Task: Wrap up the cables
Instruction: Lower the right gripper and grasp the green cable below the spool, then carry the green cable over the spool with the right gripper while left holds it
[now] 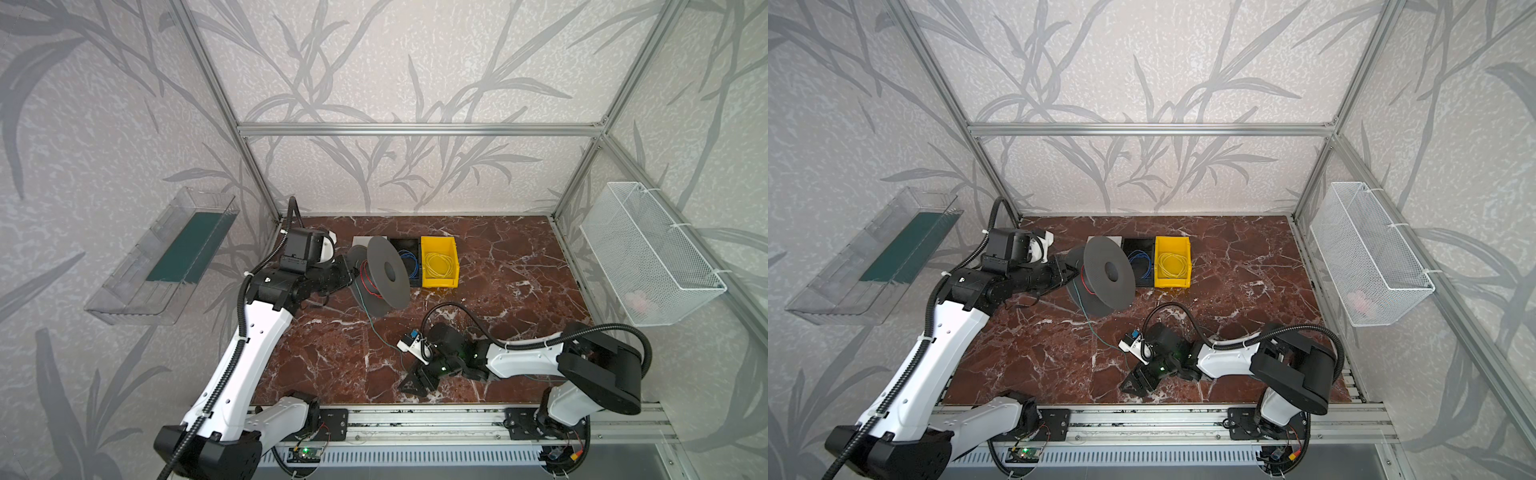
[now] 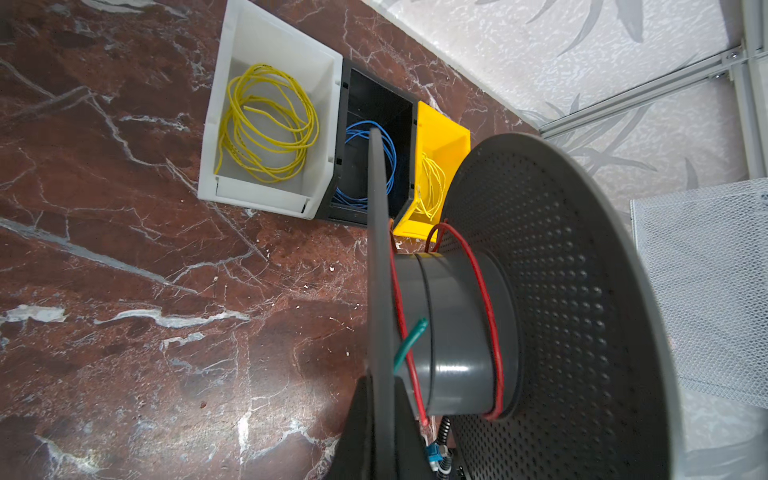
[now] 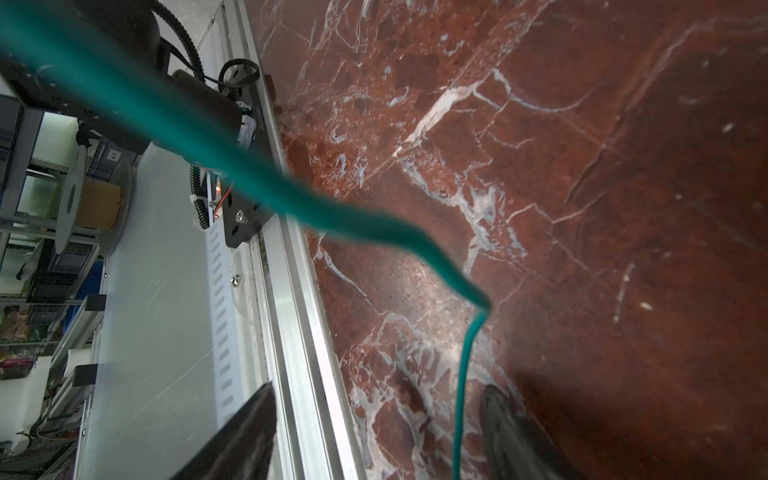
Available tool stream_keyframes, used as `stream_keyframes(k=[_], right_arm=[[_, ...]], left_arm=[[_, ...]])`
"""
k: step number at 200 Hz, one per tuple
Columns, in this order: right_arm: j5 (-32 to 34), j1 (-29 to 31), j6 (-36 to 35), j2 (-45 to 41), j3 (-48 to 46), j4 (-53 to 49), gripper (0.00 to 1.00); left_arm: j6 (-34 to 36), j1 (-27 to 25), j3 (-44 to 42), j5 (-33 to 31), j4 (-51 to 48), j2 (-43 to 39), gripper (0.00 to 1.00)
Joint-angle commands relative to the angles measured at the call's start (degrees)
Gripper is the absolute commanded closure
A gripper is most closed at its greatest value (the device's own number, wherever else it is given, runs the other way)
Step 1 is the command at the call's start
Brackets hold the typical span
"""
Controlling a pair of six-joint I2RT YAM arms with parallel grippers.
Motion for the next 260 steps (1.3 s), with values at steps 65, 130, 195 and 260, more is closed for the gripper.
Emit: stream_keyframes(k=[65, 130, 195, 260], right_arm=[[-0.70, -0.02, 1.32, 3.00, 1.42, 4.11, 0.48], [5.42, -4.96, 1.00, -0.55, 2.13, -10.73, 1.00], [7.80, -23.74, -4.60, -6.03, 14.78, -39.56, 1.00], [16.64, -33.43, -12.31, -3.36, 34.80, -55.10, 1.00]], left_arm=[[-3.85, 4.07, 4.87, 5.15, 3.48, -3.23, 1.00], [-5.06, 8.26, 2.12, 12.81, 7.41, -6.89, 1.00], [6.95, 9.03, 3.18, 11.40, -4.58, -12.13, 1.00], [11.56, 8.18, -4.81, 20.25, -4.37, -17.35, 1.00]])
